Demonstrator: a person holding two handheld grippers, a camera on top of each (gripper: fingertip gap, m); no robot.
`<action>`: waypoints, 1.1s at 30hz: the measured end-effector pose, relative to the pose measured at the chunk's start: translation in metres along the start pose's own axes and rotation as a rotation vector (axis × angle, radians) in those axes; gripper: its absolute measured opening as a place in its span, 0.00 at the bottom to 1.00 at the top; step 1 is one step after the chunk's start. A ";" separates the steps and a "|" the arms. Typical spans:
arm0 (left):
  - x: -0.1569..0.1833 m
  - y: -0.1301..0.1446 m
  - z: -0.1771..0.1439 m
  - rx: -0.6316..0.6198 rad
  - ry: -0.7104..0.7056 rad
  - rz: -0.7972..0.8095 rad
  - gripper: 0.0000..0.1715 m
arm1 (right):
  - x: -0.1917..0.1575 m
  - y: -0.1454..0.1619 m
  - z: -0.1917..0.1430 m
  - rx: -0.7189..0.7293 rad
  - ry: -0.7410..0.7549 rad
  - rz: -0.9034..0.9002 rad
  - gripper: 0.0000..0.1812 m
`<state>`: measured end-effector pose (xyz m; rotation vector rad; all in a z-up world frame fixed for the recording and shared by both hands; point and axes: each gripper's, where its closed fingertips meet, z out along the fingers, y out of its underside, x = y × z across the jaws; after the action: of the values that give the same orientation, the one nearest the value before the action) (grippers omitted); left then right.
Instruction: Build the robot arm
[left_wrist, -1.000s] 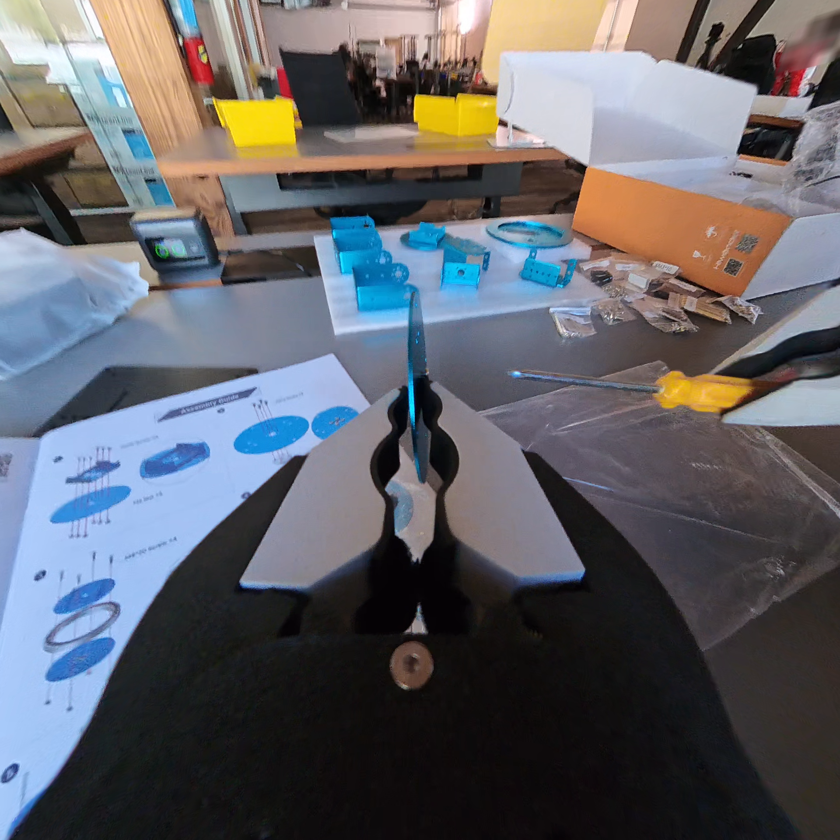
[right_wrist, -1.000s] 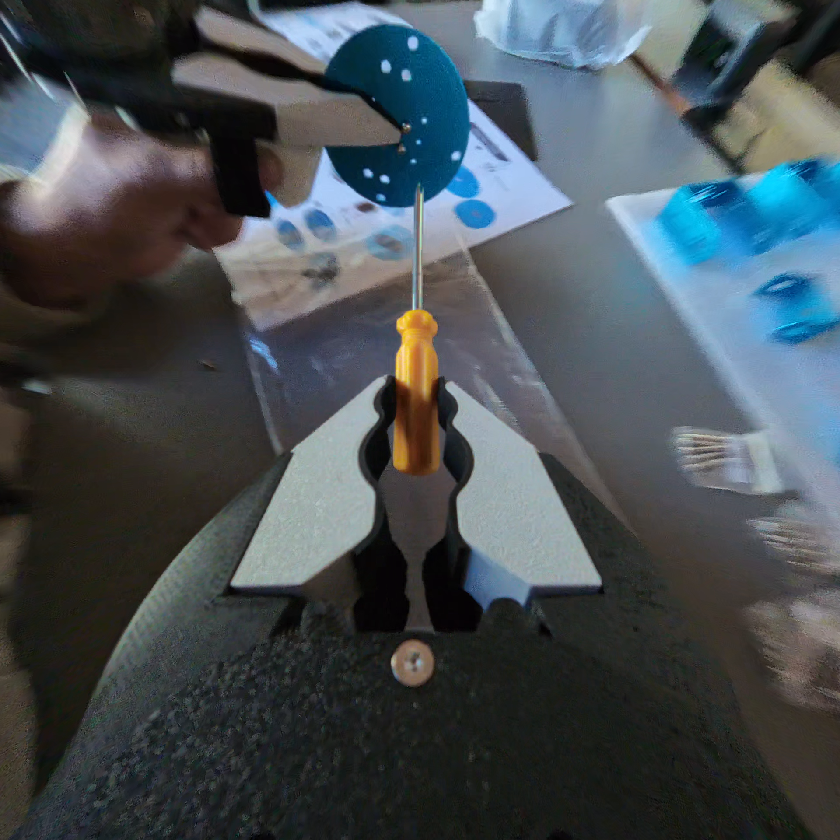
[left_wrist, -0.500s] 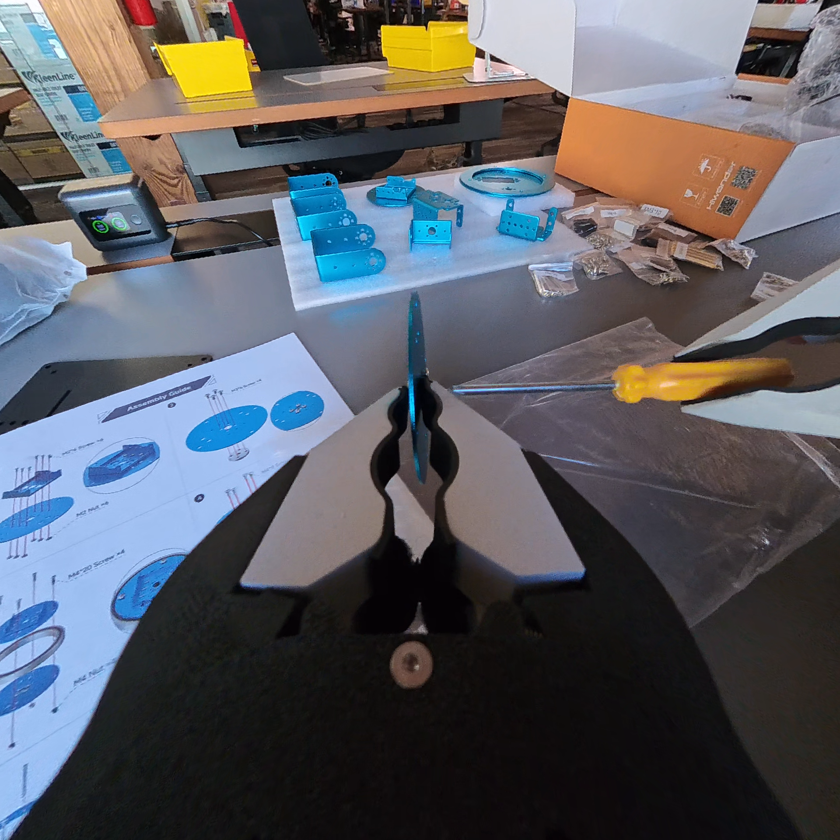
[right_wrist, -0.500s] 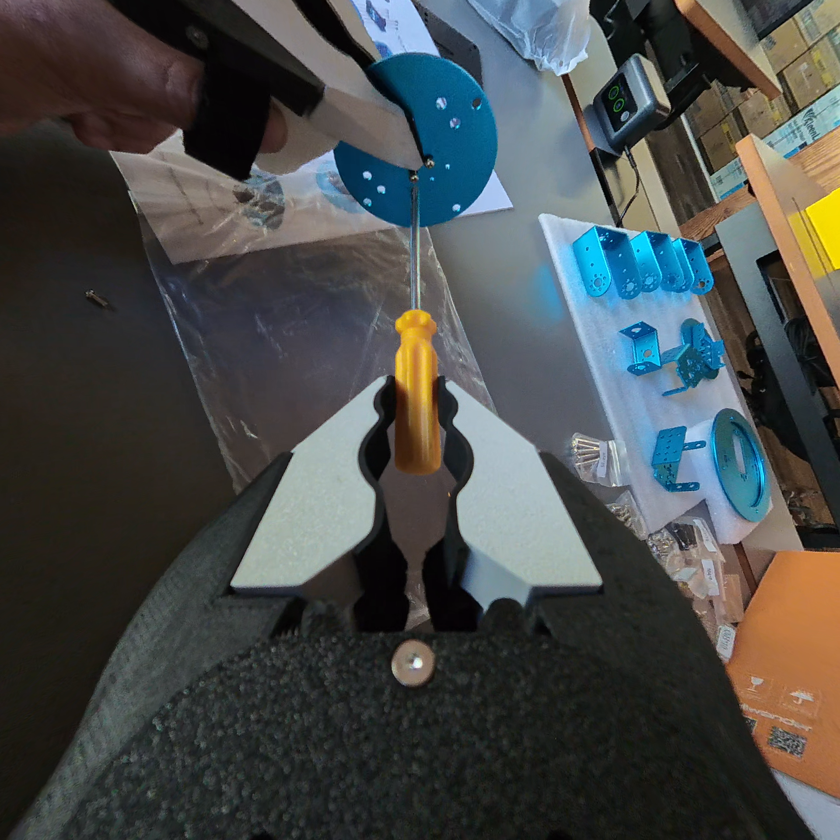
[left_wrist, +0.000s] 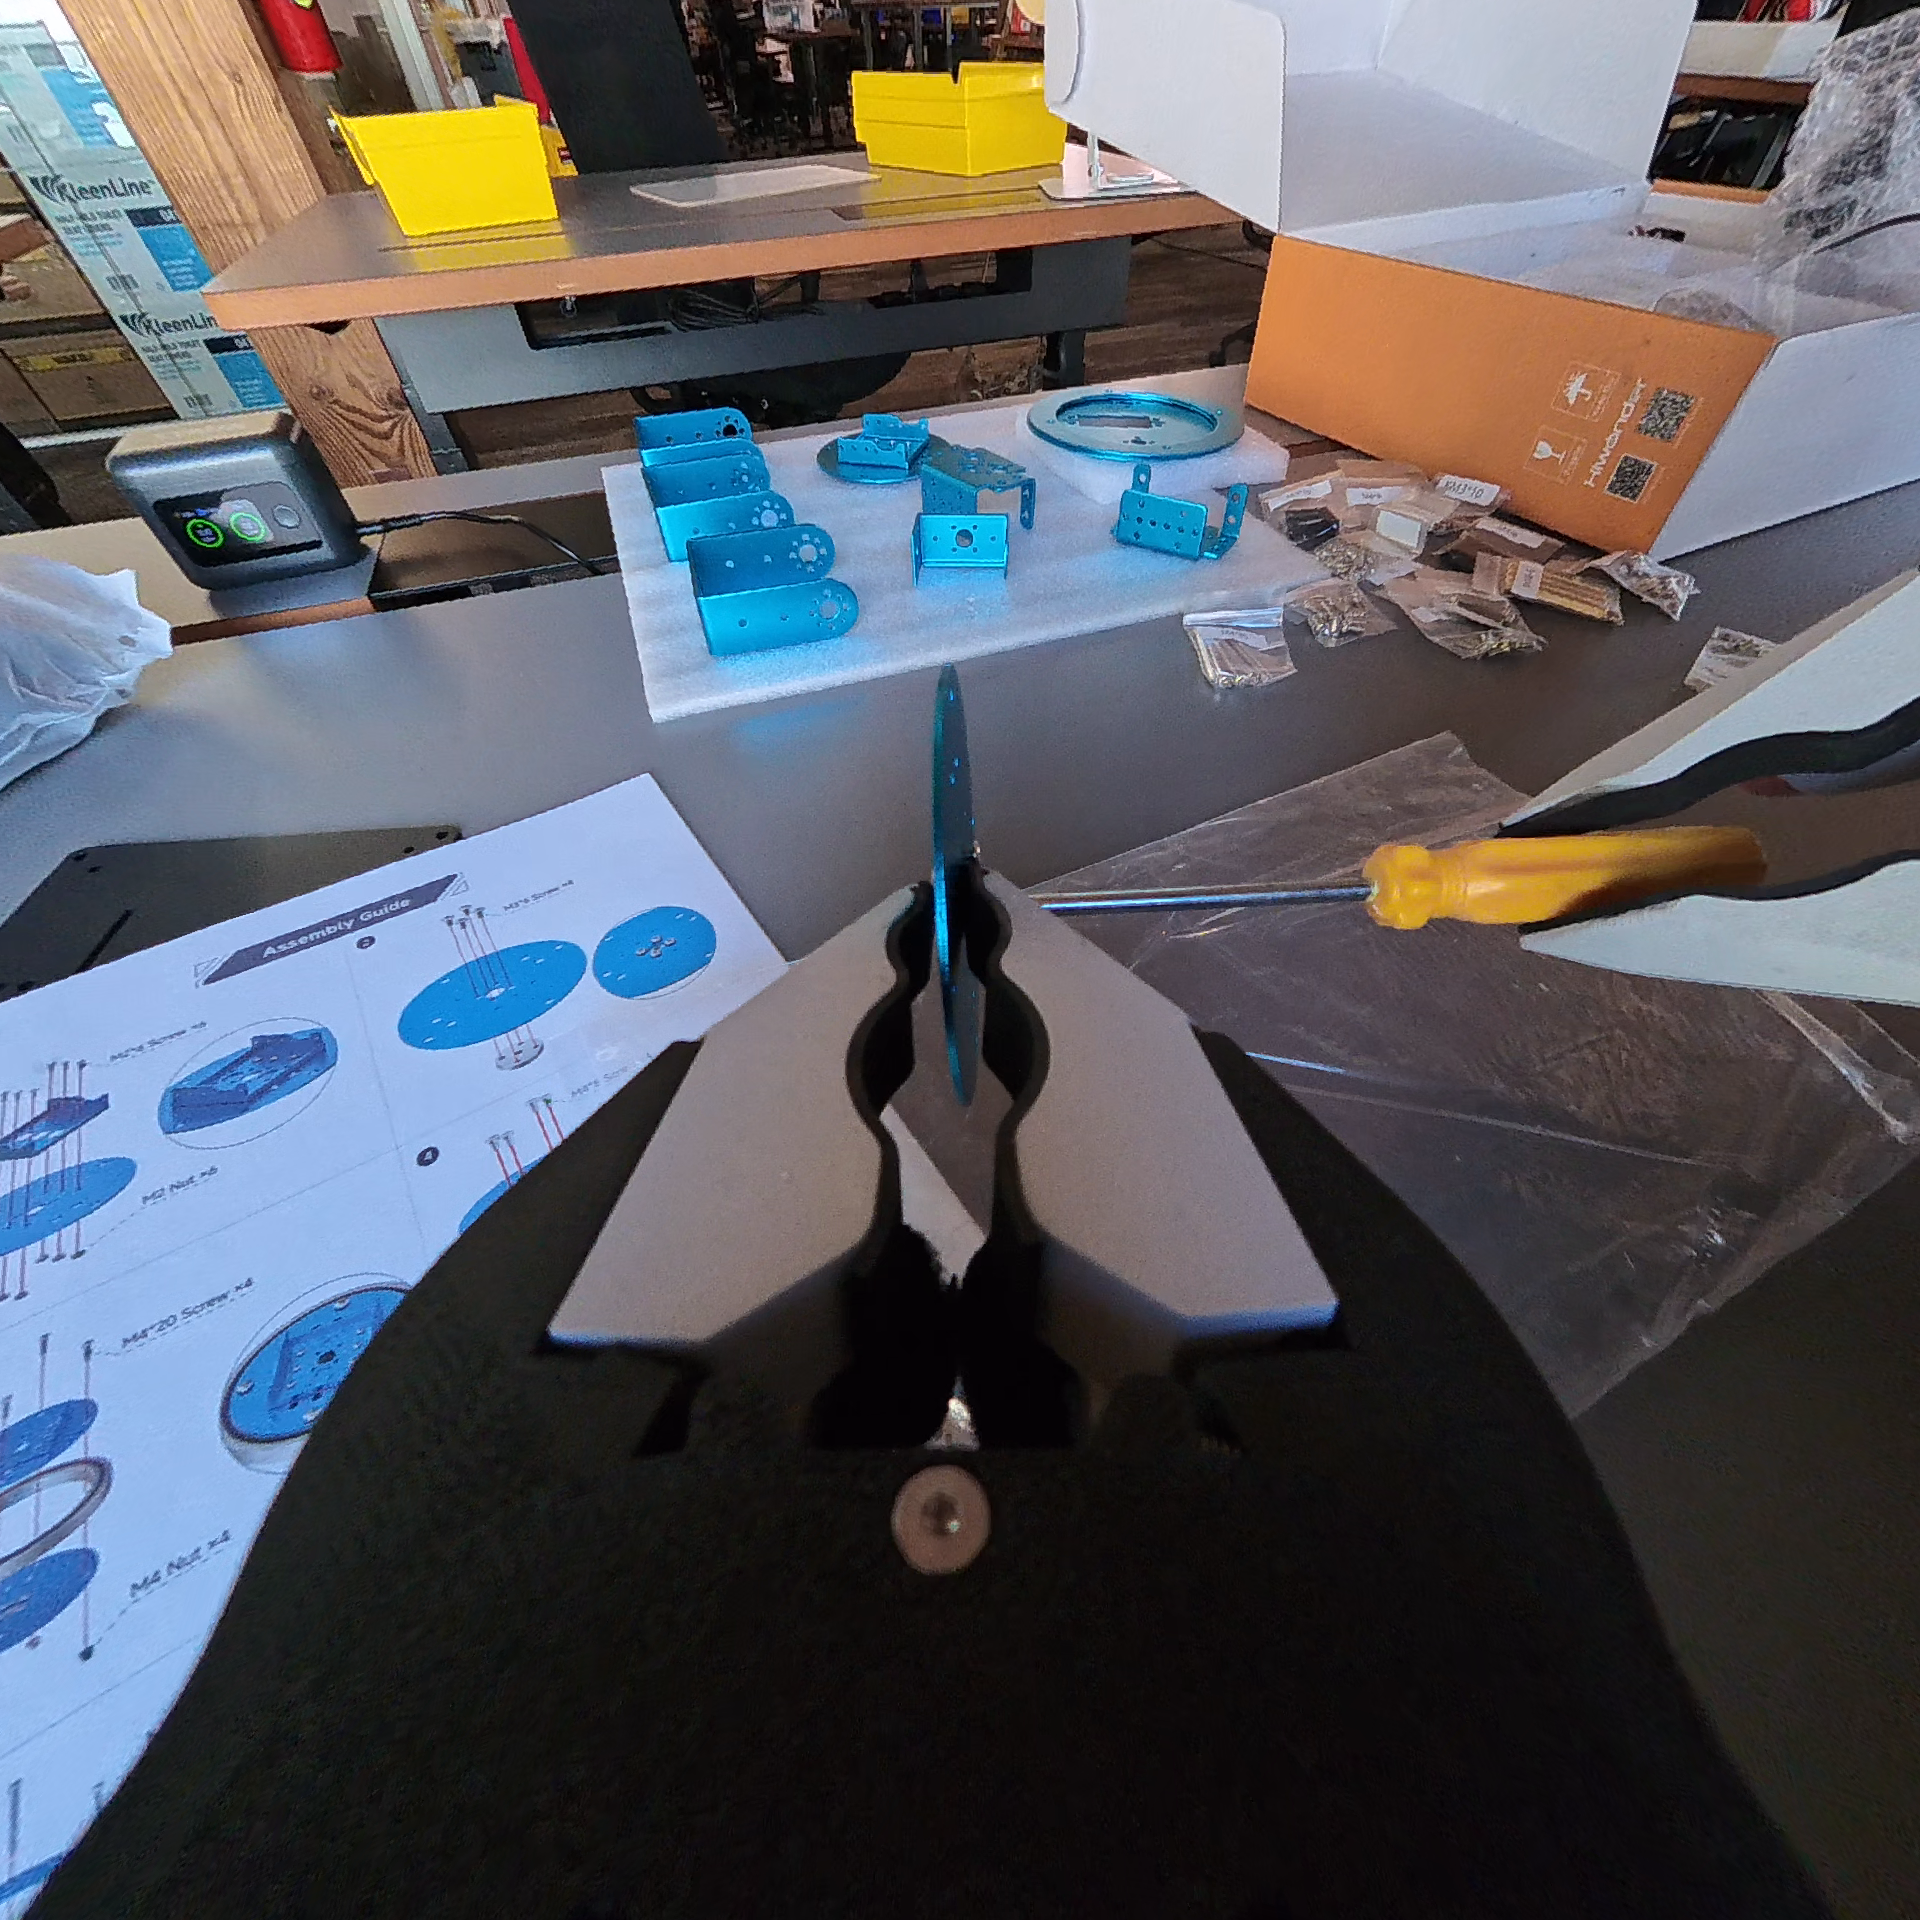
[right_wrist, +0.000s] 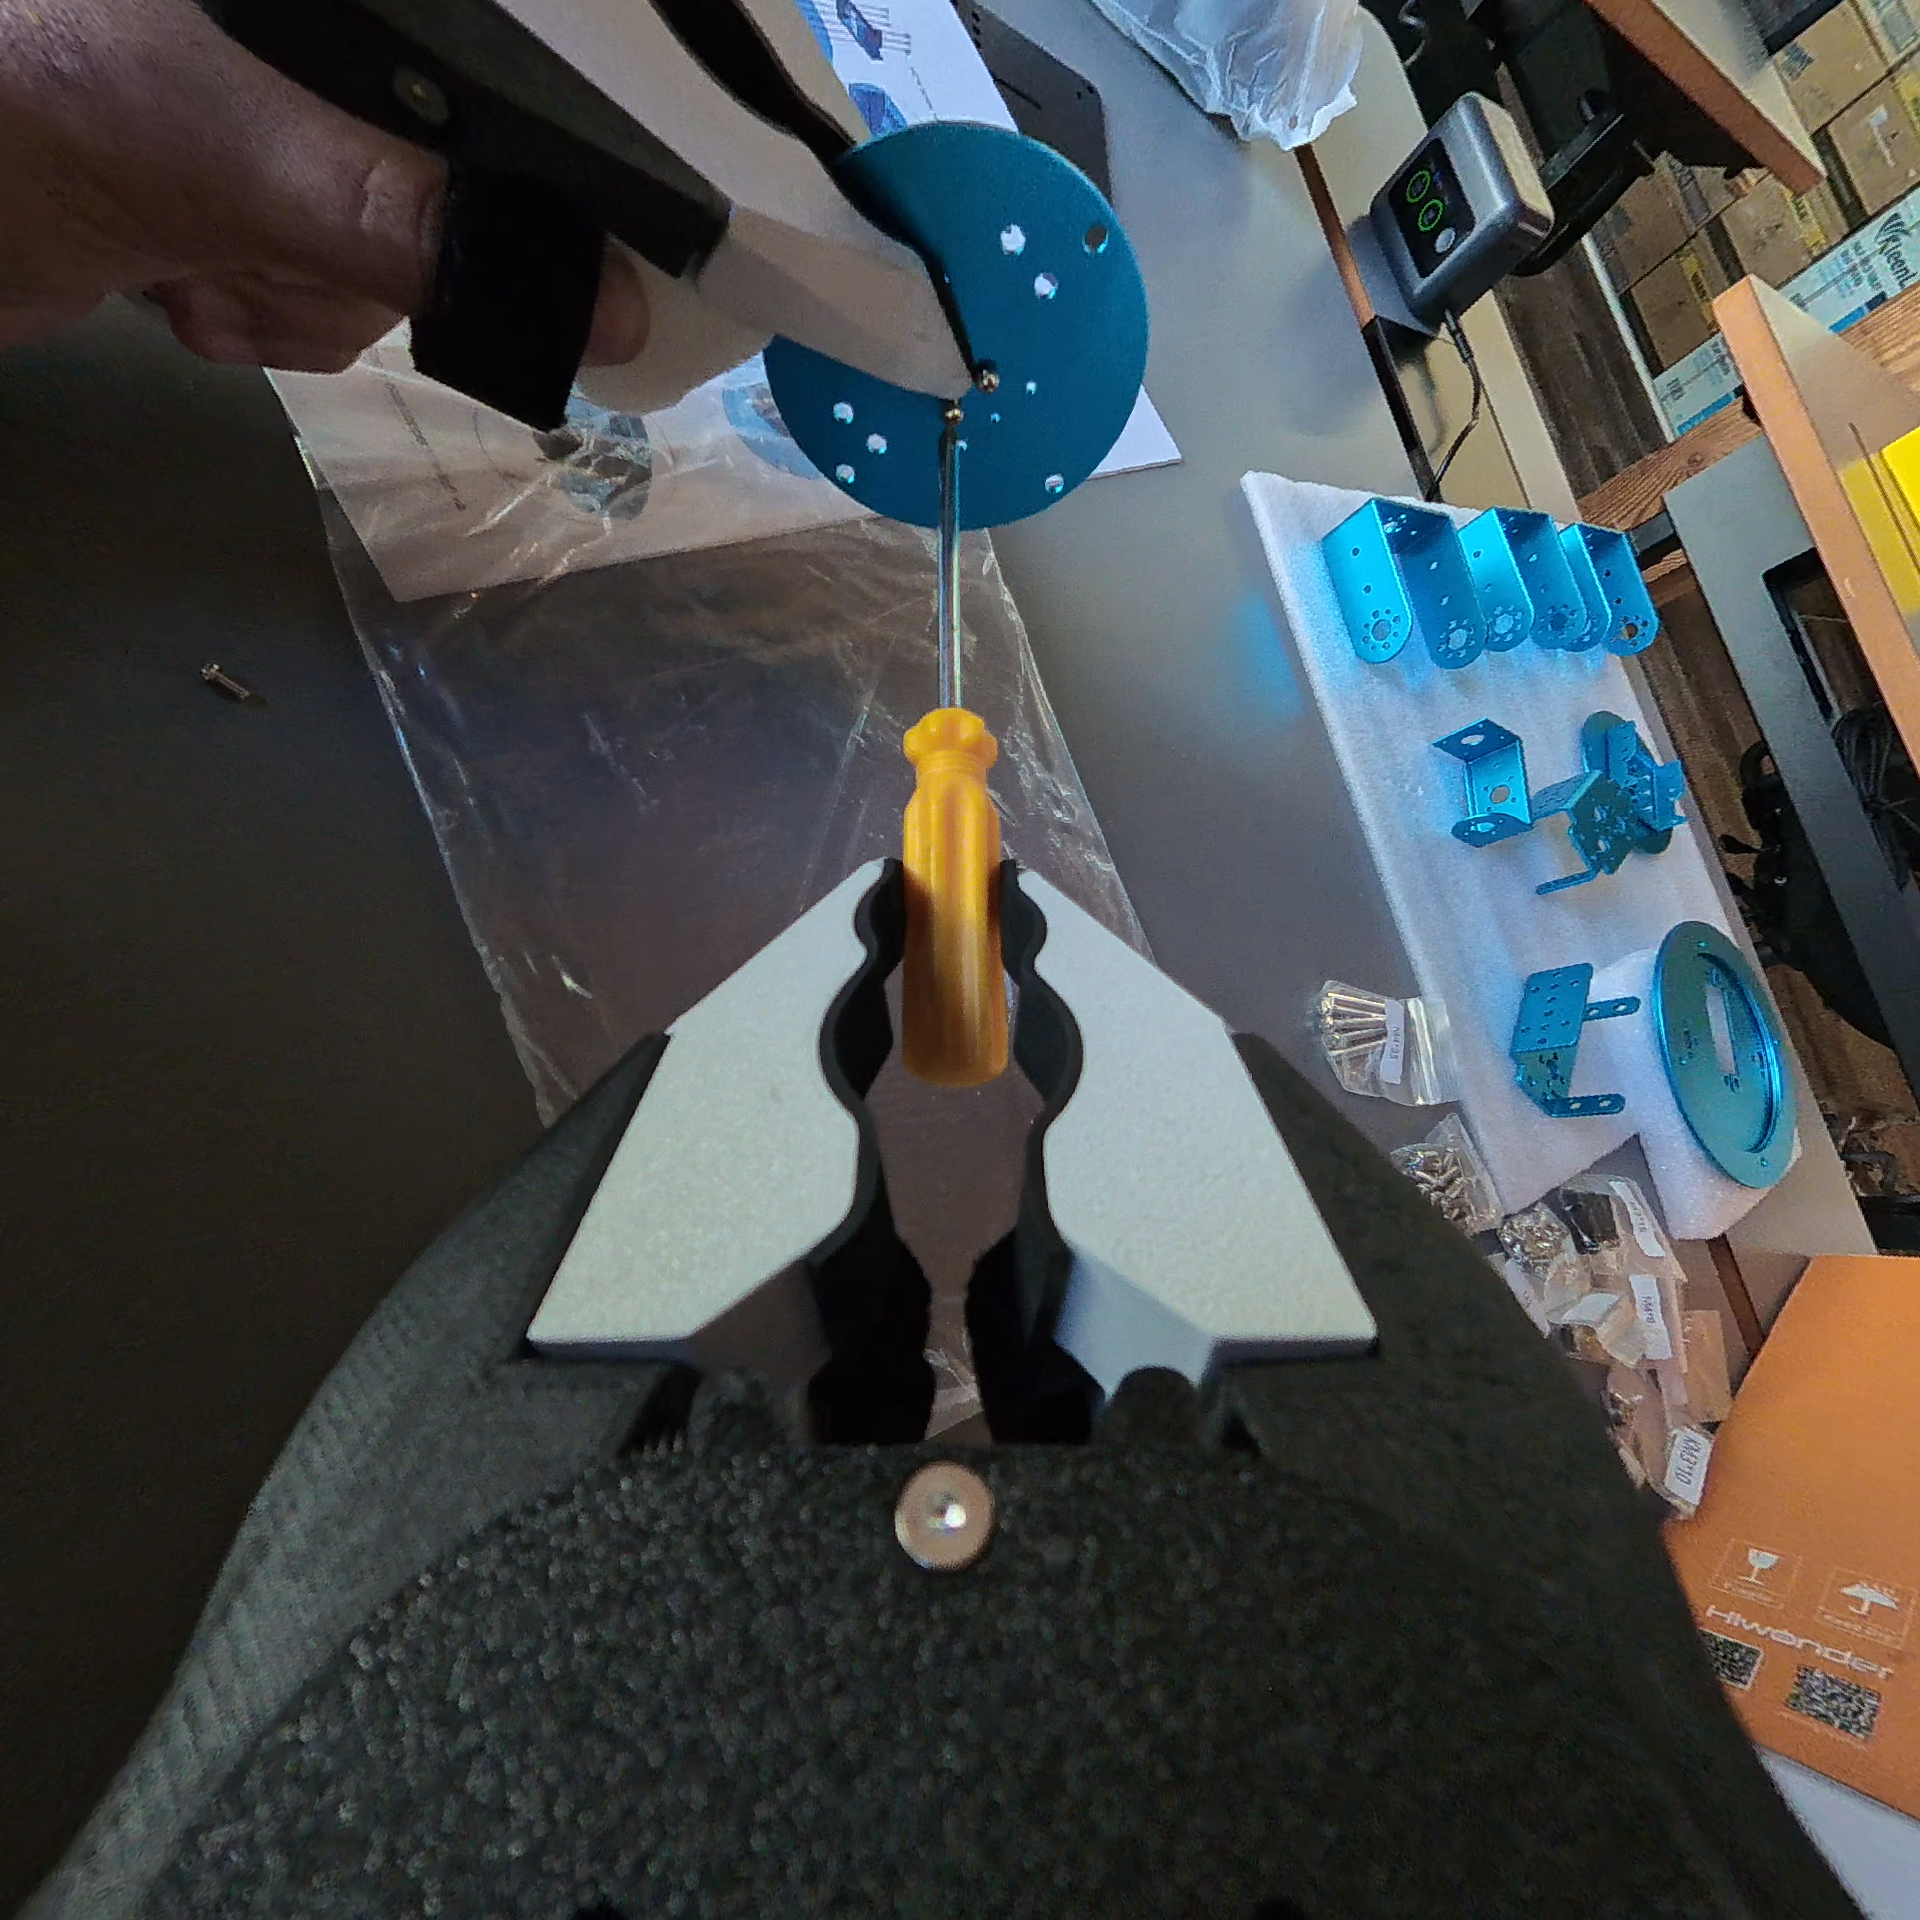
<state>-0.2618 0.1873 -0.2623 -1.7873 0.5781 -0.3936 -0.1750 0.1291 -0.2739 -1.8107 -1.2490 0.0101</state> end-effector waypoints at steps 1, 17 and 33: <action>0.000 0.000 0.000 0.001 0.000 0.001 0.03 | 0.001 0.000 0.000 0.000 0.001 0.001 0.09; 0.002 0.000 0.000 -0.001 0.005 0.010 0.03 | 0.001 0.000 0.000 -0.001 0.002 -0.001 0.09; 0.013 -0.057 -0.038 0.344 -0.022 0.176 0.03 | -0.006 -0.035 -0.036 0.378 -1.184 1.320 0.09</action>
<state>-0.2613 0.1622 -0.1972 -1.3990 0.6073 -0.3301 -0.1865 0.1034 -0.2318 -1.9255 -0.3585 2.0914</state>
